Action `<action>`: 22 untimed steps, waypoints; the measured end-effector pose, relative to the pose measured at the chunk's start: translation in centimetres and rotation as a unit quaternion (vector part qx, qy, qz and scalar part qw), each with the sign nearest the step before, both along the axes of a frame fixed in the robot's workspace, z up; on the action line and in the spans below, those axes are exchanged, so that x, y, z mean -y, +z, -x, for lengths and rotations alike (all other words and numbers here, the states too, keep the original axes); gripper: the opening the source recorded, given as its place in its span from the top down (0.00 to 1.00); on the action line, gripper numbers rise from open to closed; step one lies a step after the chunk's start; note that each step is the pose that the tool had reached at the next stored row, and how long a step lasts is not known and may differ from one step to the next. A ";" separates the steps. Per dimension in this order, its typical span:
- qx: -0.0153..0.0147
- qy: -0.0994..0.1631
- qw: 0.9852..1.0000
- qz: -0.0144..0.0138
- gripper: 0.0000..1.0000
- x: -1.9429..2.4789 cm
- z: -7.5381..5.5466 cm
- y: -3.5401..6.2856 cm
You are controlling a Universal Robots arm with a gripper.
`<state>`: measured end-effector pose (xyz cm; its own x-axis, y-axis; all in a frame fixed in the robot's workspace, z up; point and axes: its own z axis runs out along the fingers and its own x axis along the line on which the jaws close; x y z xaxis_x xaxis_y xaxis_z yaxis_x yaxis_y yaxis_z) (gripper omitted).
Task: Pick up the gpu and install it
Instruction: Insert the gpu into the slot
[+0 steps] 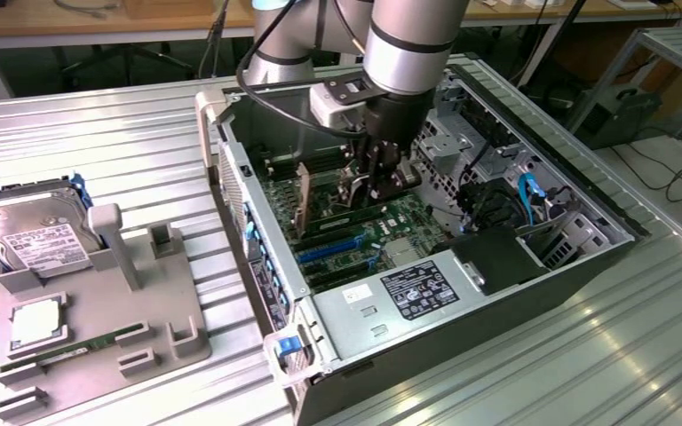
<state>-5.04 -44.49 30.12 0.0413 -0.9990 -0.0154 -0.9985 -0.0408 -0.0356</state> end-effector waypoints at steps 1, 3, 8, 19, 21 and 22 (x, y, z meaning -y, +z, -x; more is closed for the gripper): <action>0.000 0.000 1.000 0.000 0.73 0.00 0.1 -0.07; 0.000 0.000 1.000 0.000 0.73 0.00 0.1 -0.24; 0.000 -0.002 1.000 -0.001 0.73 -0.01 0.1 -0.53; 0.000 -0.016 1.000 -0.001 0.73 -0.01 0.2 -1.20; 0.000 -0.016 1.000 -0.001 0.73 -0.01 0.3 -1.29; 0.000 -0.016 1.000 -0.001 0.73 -0.01 0.3 -1.32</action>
